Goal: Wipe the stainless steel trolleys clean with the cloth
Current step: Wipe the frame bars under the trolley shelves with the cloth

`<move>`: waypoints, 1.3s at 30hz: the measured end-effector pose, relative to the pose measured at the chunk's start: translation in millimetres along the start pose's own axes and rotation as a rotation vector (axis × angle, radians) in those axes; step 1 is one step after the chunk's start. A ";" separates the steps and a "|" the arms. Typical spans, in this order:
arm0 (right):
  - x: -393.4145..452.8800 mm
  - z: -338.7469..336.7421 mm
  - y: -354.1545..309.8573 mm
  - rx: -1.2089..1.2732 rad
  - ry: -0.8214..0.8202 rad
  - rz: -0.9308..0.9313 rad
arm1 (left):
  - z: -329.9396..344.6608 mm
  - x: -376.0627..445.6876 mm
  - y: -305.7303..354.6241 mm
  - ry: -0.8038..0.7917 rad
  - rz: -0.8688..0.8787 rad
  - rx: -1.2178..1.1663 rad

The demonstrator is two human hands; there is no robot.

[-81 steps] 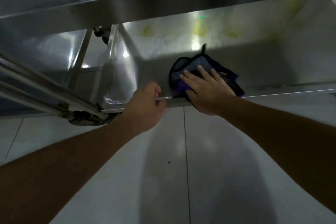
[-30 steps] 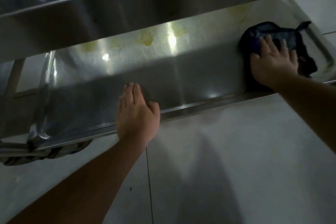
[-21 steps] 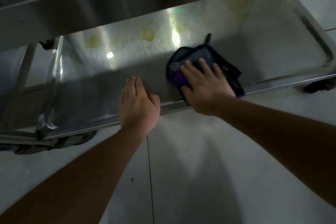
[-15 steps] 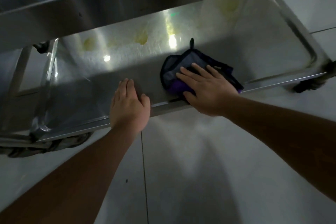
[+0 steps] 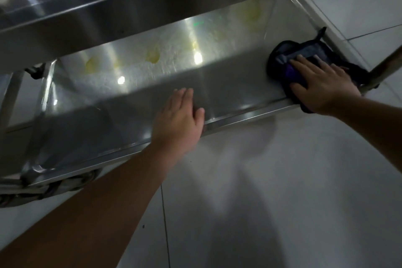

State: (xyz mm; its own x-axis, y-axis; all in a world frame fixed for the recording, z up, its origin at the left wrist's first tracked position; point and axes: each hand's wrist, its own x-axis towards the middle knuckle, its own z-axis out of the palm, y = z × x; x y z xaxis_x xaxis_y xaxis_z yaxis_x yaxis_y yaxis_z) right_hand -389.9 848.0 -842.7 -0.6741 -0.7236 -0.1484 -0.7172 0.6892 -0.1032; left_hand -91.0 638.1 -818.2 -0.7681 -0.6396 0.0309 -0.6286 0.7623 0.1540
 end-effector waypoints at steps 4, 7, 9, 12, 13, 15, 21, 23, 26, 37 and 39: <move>0.7 5.0 1.5 0.004 0.012 0.010 | 20.3 12.8 43.8 -0.024 0.096 0.069; -2.9 6.9 -12.0 0.002 0.036 0.034 | 35.4 10.4 55.1 -0.009 0.059 0.121; -9.7 6.1 -34.2 0.019 0.020 -0.017 | 40.2 9.8 56.1 0.011 0.051 0.111; -22.0 7.1 -81.5 0.026 -0.034 -0.242 | 40.7 10.0 55.7 0.037 0.071 0.072; -24.2 8.3 -92.8 0.021 -0.050 -0.313 | 40.0 10.1 55.7 0.043 0.074 0.057; -22.3 8.1 -96.5 0.026 -0.076 -0.400 | 38.5 9.7 54.6 0.040 0.084 0.047; 11.3 -5.1 -10.9 0.034 -0.036 -0.175 | 38.9 10.7 50.0 0.056 0.102 0.060; 28.3 -9.1 19.4 0.066 -0.021 -0.008 | 39.8 10.6 49.8 0.040 0.100 0.077; 56.6 -12.7 35.0 0.085 0.030 0.130 | 39.7 11.6 49.2 0.036 0.101 0.094; 67.2 -9.0 -139.5 0.161 0.038 -0.167 | 42.3 11.6 51.3 0.028 0.075 0.109; 60.9 -2.6 -155.4 0.123 -0.010 -0.355 | 42.3 11.3 50.1 0.010 0.084 0.129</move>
State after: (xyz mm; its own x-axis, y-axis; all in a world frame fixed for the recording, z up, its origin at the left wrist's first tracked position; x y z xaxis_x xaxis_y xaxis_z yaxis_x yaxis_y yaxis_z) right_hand -320.0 696.8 -833.1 -0.3846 -0.9185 -0.0920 -0.8790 0.3948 -0.2673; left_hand -136.3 673.3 -851.9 -0.8179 -0.5732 0.0487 -0.5729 0.8193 0.0226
